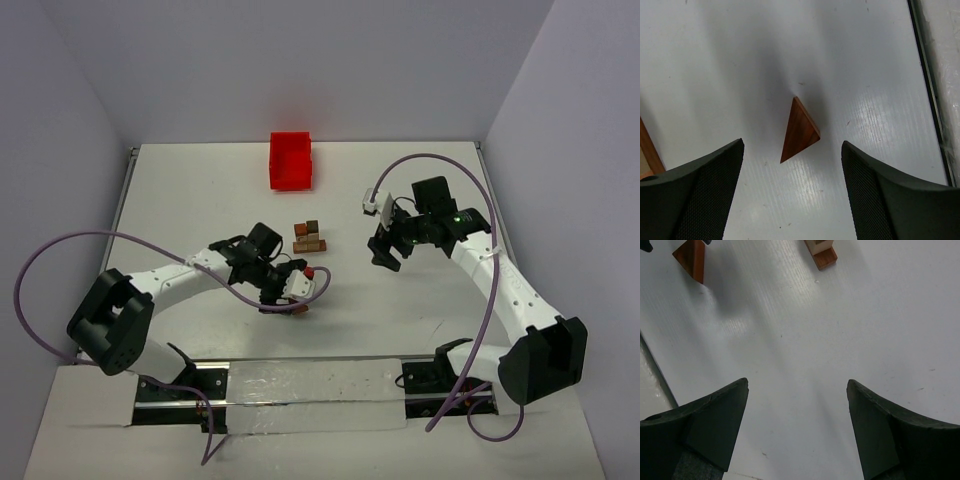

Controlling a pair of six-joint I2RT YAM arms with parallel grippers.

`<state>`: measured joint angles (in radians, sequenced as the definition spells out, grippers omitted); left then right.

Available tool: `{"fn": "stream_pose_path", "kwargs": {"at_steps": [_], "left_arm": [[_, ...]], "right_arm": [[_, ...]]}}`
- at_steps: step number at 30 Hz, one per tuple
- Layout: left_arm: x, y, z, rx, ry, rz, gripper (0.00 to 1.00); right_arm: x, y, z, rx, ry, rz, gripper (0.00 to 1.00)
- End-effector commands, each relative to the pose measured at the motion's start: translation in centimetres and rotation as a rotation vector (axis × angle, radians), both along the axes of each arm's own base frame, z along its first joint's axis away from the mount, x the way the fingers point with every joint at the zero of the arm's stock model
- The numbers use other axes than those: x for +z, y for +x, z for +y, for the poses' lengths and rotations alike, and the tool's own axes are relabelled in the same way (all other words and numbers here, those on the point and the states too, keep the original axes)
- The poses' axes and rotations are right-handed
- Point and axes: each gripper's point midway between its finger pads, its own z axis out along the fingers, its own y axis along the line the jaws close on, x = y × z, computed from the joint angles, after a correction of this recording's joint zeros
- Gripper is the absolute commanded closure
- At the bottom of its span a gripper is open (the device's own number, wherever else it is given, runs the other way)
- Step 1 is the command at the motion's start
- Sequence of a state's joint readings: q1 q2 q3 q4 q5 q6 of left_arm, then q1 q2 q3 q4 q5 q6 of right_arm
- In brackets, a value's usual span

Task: Build the wood block tower

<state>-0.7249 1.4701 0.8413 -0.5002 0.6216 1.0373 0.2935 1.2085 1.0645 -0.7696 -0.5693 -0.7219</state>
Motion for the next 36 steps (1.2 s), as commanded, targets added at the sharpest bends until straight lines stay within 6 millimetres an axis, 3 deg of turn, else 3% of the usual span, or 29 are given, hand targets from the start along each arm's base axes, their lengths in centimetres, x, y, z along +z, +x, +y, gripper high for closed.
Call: {"fn": "stream_pose_path", "kwargs": {"at_steps": [1,14,26,28,31,36], "left_arm": [[-0.5,-0.2,-1.4,-0.067,-0.027,-0.025,0.16],[-2.1,0.2,-1.8,-0.034,0.05,0.058,0.35],[-2.1,0.2,-1.8,-0.013,0.06,0.084,0.65],[-1.3,-0.3,-2.1,-0.014,0.039,0.109,0.71],[1.3,-1.3,-3.0,-0.012,-0.017,0.181,0.79],[7.7,-3.3,-4.3,-0.003,-0.148,0.341,0.84]], "right_arm": [[0.6,0.7,0.4,0.002,0.025,-0.014,0.14],[0.4,0.9,0.4,0.018,0.014,-0.022,0.14],[0.8,0.4,0.3,0.042,0.016,-0.05,0.15],[0.6,0.0,0.2,0.052,0.016,-0.056,0.15],[1.0,-0.2,-0.1,0.065,0.0,-0.103,0.15],[2.4,-1.0,-1.5,0.114,-0.07,-0.225,0.16]]}}
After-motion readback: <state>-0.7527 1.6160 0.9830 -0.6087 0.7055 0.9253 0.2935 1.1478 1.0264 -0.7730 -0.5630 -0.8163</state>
